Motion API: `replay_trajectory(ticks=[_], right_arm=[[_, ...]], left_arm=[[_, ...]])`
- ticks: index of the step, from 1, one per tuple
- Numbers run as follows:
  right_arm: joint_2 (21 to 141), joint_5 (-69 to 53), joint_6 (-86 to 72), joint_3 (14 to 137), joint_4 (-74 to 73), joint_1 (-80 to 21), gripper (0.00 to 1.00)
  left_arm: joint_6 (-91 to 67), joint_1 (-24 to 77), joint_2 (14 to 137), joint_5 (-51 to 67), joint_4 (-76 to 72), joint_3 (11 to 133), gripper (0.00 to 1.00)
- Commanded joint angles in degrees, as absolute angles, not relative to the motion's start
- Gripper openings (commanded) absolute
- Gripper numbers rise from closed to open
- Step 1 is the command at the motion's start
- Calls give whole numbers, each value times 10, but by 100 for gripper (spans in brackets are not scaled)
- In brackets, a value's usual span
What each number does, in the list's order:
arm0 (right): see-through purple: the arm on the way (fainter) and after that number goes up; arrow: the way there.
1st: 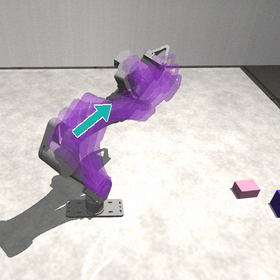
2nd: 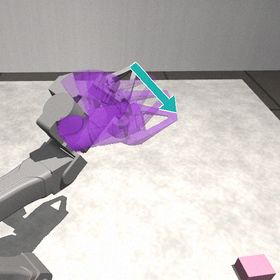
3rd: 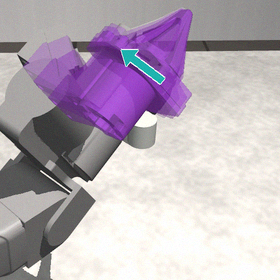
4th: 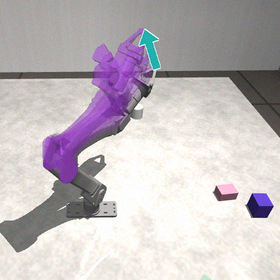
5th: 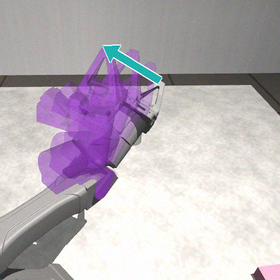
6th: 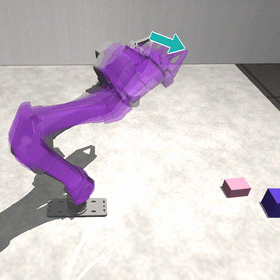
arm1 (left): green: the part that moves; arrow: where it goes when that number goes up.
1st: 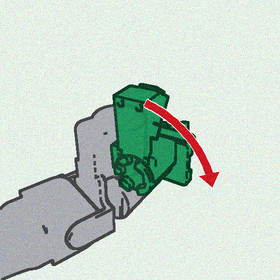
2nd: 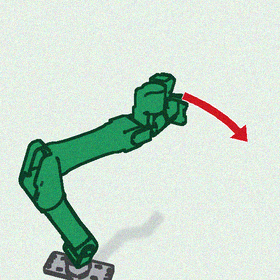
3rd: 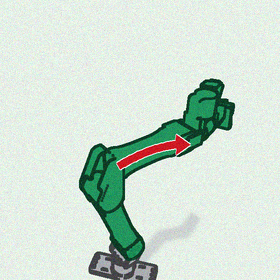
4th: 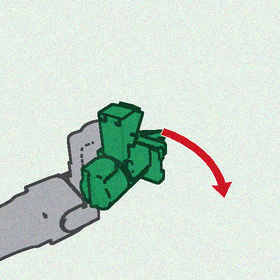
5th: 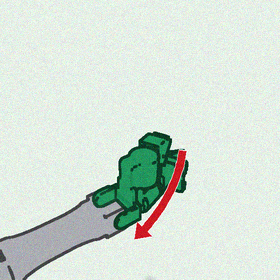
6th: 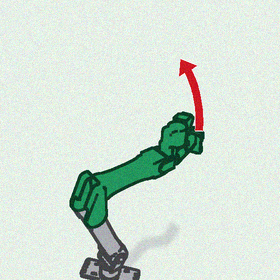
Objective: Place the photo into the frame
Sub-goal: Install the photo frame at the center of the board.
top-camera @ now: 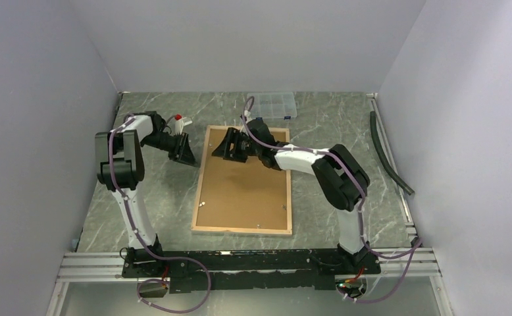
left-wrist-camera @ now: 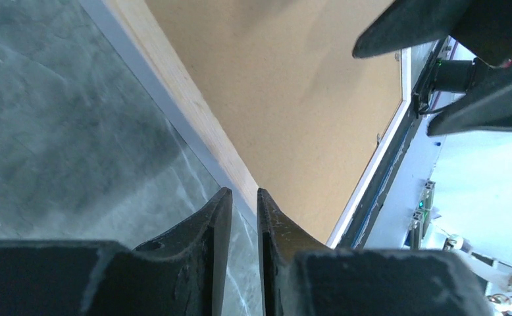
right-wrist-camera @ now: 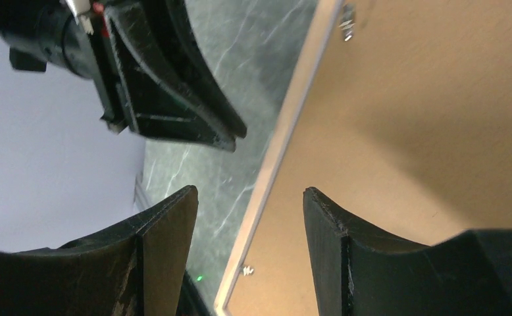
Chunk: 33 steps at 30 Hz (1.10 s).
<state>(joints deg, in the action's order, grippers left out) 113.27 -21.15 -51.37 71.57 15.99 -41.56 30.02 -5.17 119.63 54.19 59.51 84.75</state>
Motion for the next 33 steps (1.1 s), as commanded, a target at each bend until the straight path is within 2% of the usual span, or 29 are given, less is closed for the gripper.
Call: replay_trajectory(ticks=[1,9,21,33], right_arm=[[1176,-214,-488,784,165,-396,63],[1271,-225,-472,882,162,-364,63],[1422,-266,-462,1076,93,-354,62],[1439,-301,-448,1097,63,-370,61]], left_arm=[[273,-48,1240,574,588,888,27],[268,-39,1289,587,584,920,27],[252,-36,1316,576,570,921,17],[248,-35,1308,573,557,902,10]])
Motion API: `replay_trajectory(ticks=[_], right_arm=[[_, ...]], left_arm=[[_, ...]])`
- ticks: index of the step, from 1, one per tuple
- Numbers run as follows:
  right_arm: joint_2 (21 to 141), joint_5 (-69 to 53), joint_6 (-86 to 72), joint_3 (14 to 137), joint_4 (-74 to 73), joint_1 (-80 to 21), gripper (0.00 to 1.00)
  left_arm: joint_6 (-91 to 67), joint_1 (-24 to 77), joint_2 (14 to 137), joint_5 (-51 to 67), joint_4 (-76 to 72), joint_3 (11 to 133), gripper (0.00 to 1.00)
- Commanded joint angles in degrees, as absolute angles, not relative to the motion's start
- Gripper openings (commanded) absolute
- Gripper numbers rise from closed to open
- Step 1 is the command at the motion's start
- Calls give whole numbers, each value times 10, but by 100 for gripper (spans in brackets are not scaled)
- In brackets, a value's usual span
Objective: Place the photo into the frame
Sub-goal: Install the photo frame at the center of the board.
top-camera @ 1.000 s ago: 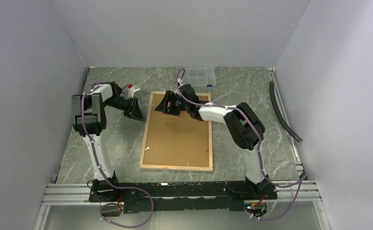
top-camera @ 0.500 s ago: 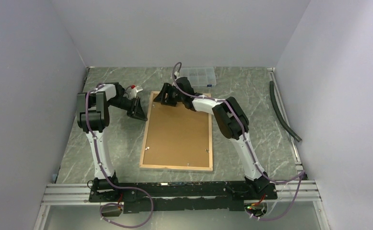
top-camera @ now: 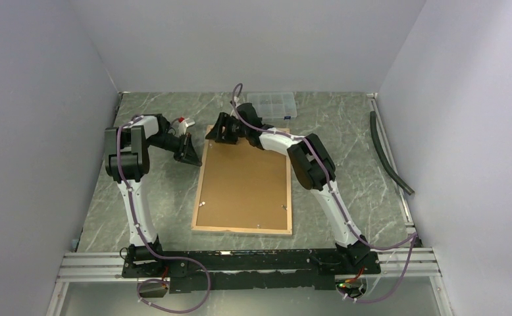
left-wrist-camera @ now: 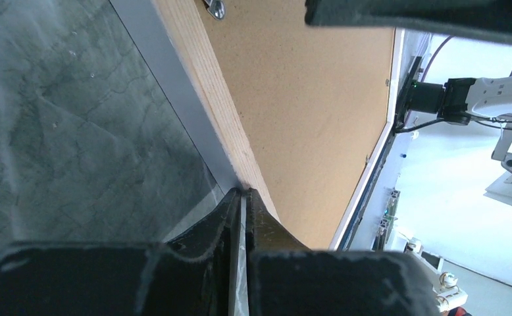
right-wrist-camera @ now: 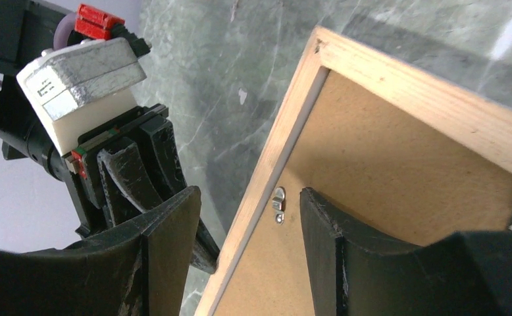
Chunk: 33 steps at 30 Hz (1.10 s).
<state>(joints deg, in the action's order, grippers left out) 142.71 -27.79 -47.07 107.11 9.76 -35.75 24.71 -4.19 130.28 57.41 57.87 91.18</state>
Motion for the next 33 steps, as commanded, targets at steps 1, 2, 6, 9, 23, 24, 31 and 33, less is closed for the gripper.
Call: replay_trajectory(ticks=[1,2,6,9,23,24,31,33], right_arm=[[1442,-303,-447,1104,59,-372,61],[1443,-303,-448,1106,57,-372,61],[1456,-308,-448,1126,41,-373,60],[1469,-319,-450,1139,30,-375,59],[1453,-362,-471,1121,39,-390,58],[1451,-366,-466,1125,38,-390,58],[1378,-316,-321,1153,-59,-376,78],[1326,-293,-262,1119,-75,-375,83]], left_arm=[[248,-35,1309,573,555,900,10],[246,-35,1309,571,551,898,10],[250,-35,1312,567,550,896,9],[251,-35,1314,566,550,895,8],[251,-36,1315,565,549,901,7],[250,-36,1315,566,550,904,7],[255,-53,1303,577,585,937,14],[254,-59,1288,577,592,943,19]])
